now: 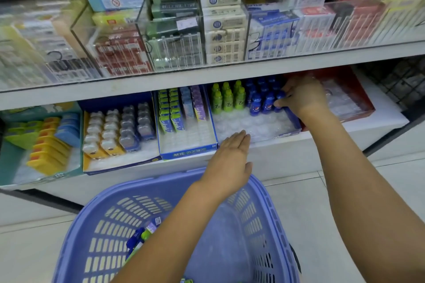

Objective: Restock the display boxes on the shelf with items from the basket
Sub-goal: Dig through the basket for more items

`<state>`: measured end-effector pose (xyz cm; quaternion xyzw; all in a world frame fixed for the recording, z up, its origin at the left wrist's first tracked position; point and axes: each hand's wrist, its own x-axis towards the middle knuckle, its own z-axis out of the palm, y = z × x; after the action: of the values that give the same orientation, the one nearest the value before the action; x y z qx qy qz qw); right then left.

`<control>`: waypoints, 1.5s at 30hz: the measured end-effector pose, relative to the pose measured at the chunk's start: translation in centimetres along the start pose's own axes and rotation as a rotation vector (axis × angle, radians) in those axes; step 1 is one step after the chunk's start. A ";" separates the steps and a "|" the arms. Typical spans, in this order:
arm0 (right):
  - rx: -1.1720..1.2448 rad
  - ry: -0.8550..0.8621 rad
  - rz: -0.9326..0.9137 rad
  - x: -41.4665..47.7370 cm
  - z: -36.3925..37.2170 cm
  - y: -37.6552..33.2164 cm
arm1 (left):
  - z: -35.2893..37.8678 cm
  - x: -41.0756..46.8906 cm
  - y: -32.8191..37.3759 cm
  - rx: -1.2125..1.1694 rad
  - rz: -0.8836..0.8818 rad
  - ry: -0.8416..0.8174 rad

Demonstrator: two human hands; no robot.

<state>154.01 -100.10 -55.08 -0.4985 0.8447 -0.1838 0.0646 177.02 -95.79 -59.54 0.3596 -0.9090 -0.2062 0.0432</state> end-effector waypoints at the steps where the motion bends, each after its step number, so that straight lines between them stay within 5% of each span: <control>1: -0.018 -0.011 0.017 0.1 0.1 -0.1 | 0.1 0.0 -0.1 0.005 0.001 -0.006; 6: -0.122 -0.068 0.045 -0.2 -0.4 -0.5 | -1.0 -0.2 0.3 -0.097 0.000 -0.029; 12: 0.160 0.121 -0.074 -5.4 -0.9 -2.8 | -2.8 -5.3 -2.4 -0.410 -0.081 0.263; 18: 0.110 -0.555 -0.350 -13.2 4.0 -9.9 | 1.6 -11.6 -11.1 -0.232 -0.571 -0.123; 22: -0.053 -0.913 -0.449 -18.9 12.7 -11.3 | 6.1 -17.0 -14.9 -0.024 -0.670 -0.512; 25: -0.144 -1.040 -0.500 -22.9 18.7 -11.2 | 8.7 -20.5 -16.2 0.003 -0.712 -0.626; 31: 0.061 -1.039 -0.612 -27.6 25.7 -13.0 | 11.4 -22.1 -16.8 -0.212 -1.033 -0.168; 35: 0.160 -0.976 -0.595 -28.4 28.3 -14.3 | 12.8 -21.9 -16.7 -0.252 -1.086 -0.219; 45: 0.191 -1.000 -0.707 -27.4 32.1 -13.9 | 14.2 -21.9 -17.6 -0.606 -1.293 0.041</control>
<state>188.35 -90.37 -81.58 -0.7661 0.4755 -0.0130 0.4323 201.14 -87.77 -78.06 0.8027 -0.4154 -0.4271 0.0273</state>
